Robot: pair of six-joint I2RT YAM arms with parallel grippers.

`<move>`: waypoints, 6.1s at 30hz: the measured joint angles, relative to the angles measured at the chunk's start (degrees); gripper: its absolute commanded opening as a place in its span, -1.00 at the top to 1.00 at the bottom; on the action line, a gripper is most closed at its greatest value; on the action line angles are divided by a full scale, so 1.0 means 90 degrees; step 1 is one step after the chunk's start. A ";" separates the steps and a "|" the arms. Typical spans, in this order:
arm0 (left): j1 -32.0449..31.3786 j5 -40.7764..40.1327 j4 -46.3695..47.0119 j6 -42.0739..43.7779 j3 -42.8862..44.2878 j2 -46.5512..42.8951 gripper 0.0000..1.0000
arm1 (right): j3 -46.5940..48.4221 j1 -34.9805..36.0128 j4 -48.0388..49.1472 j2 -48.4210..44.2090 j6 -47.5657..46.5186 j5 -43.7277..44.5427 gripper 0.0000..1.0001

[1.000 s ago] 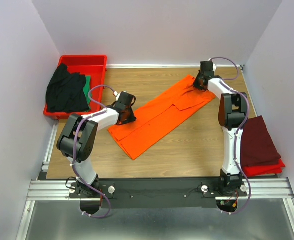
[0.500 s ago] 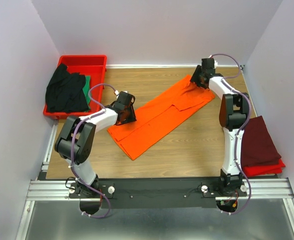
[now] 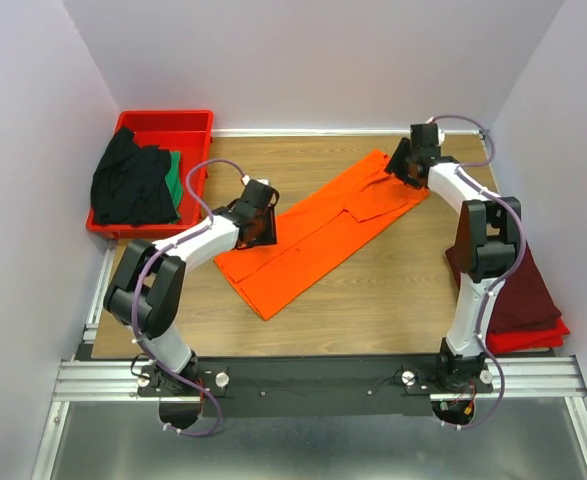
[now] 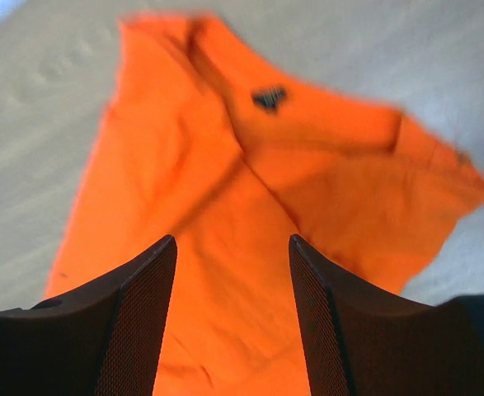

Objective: Fold and stack the t-shirts
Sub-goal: Fold the tshirt

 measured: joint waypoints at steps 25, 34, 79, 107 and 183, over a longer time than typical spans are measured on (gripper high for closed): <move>-0.1620 0.0342 -0.0131 -0.0138 0.1158 0.1537 0.22 | 0.2827 0.0221 -0.0058 0.2625 -0.0527 -0.0160 -0.46; -0.1710 0.1496 0.0357 -0.0469 0.2514 0.2703 0.21 | 0.4760 0.0199 -0.0044 0.3832 -0.0971 -0.0855 -0.69; -0.1178 0.0585 -0.0053 -0.0024 -0.0641 -0.0177 0.07 | -0.5124 0.1625 -0.0369 -0.4252 0.0707 -0.0852 -0.35; -0.1324 0.1632 0.0845 0.0051 -0.1780 -0.1095 -0.05 | -0.6851 0.1715 -0.1787 -0.5841 0.1639 -0.1224 -0.13; -0.0675 0.1525 -0.0109 0.0146 0.3638 0.2521 1.00 | -0.2963 0.1358 -0.0884 -0.2538 0.1073 0.1537 0.99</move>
